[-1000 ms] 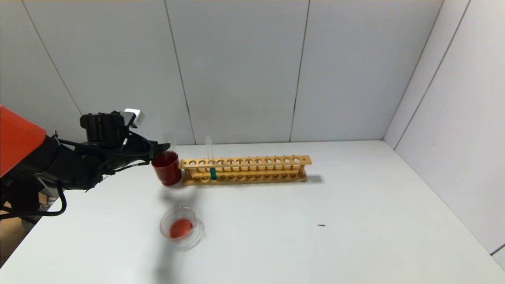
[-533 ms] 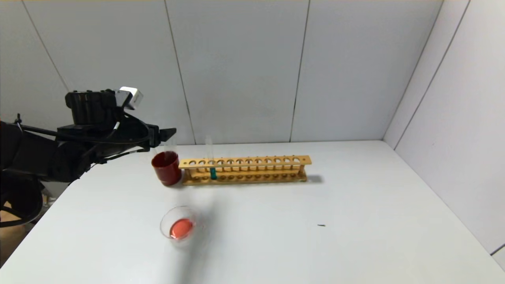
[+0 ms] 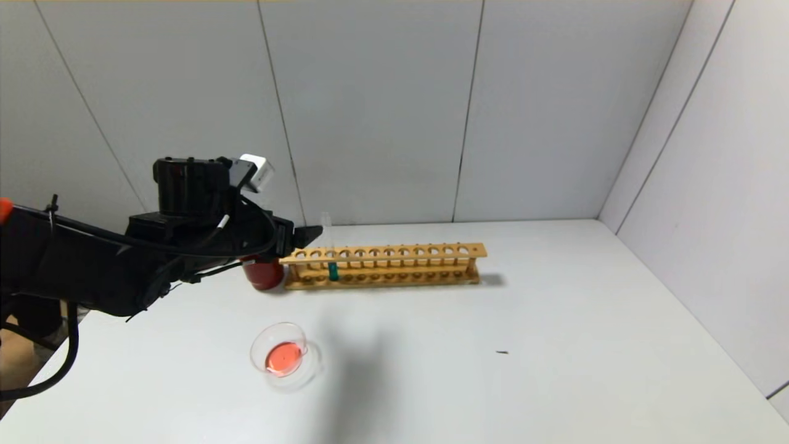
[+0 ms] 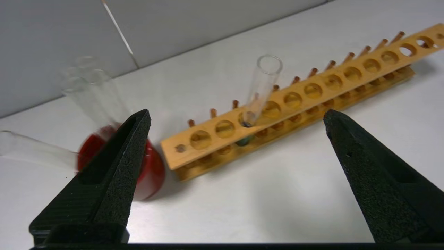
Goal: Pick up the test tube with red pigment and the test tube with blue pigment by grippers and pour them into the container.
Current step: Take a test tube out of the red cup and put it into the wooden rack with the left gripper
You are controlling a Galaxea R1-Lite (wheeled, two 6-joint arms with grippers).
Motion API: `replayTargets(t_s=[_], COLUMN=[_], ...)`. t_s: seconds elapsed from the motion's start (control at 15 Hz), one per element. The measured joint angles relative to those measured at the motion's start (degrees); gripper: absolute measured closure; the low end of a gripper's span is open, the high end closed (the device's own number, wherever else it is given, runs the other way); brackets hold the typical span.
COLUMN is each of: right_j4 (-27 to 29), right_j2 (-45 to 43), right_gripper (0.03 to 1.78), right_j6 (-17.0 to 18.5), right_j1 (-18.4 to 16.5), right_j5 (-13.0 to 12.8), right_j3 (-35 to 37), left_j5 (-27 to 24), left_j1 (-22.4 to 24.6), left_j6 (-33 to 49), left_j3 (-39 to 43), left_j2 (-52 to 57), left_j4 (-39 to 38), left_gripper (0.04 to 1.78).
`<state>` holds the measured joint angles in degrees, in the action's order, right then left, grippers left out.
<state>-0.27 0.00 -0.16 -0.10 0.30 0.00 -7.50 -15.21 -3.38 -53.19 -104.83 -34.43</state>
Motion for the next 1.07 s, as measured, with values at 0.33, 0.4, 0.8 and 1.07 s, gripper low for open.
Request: replayTargets(t_s=[0.33,0.4,0.8,1.07], right_j4=[0.0,0.0,0.0,0.0], right_j2=[0.0,0.0,0.0,0.0], right_gripper=[0.06,0.06,0.06,0.06], right_j6=[0.0,0.0,0.0,0.0], right_j1=[0.0,0.0,0.0,0.0], right_j5=[0.0,0.0,0.0,0.0], right_j3=[0.0,0.0,0.0,0.0], left_j5=[0.1,0.1,0.1,0.4], left_j1=[-3.6,-3.8,-4.1,-4.0], left_j6=[0.5,0.4,0.9,1.8], left_j3=[-1.1,-1.8,-8.0,-13.2], left_j2=[-4.1,-5.6,-15.2,-20.4], left_j4=[-1.4,-2.1,-3.4,-3.4], left_gripper=[0.07,0.07,0.07,0.07])
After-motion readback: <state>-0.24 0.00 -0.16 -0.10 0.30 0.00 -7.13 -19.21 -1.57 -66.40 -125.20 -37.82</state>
